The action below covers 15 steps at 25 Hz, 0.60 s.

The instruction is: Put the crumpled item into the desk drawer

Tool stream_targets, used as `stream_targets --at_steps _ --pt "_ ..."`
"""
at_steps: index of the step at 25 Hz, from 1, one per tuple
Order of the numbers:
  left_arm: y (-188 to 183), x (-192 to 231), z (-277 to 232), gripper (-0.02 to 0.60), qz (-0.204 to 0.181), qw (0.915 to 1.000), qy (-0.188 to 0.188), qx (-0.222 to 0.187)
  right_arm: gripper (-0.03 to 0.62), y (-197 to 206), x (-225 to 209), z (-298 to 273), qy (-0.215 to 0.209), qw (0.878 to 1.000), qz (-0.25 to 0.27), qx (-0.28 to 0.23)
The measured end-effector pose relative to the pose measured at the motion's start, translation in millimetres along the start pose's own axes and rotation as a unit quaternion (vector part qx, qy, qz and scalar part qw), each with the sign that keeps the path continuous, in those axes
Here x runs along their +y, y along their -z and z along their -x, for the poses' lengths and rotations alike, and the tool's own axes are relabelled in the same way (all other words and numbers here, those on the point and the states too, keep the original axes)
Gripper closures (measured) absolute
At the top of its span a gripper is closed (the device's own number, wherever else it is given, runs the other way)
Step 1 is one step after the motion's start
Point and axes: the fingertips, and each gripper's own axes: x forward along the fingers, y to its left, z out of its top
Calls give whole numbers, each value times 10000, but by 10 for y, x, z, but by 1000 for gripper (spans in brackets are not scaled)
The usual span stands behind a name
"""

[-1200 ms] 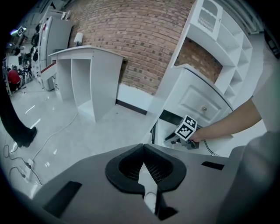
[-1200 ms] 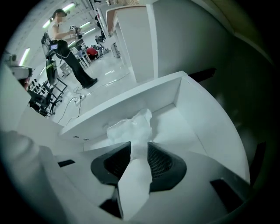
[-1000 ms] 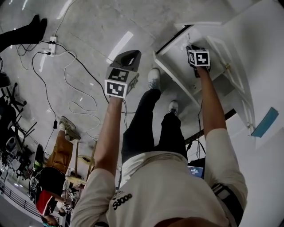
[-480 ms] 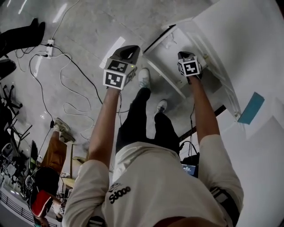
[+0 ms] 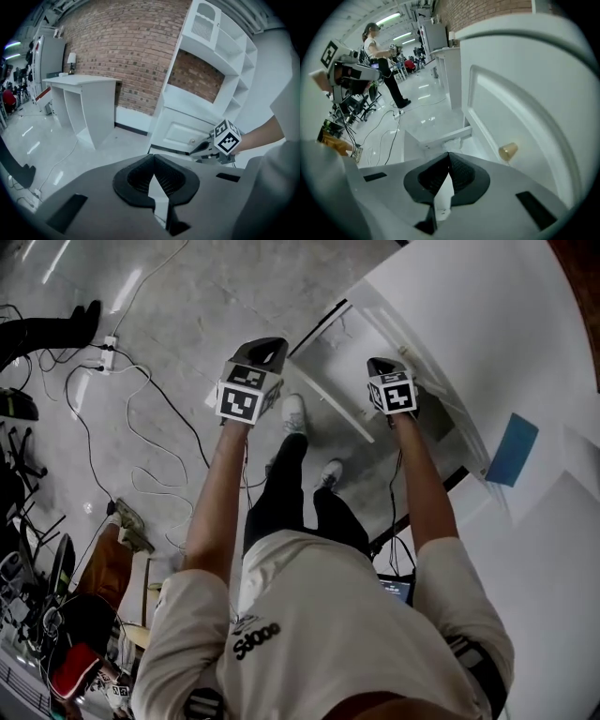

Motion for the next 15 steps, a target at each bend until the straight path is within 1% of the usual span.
stream_targets --at_steps 3,6,9,11,15 --pt "-102 -232 202 565 -123 9999 -25 -103 588 -70 18 378 65 9994 -144 -298" --pt "-126 -495 435 565 -209 9995 -32 -223 588 -128 53 823 149 9974 -216 -676" --pt "-69 -753 685 565 -187 9993 -134 -285 588 -90 96 1268 221 9952 -25 -949" --pt "-54 -937 819 565 -267 9989 -199 -325 588 -6 76 1522 310 9938 110 -1059" --pt "-114 -1236 1150 565 -377 9974 -363 -503 588 66 77 2078 490 9894 194 -1353"
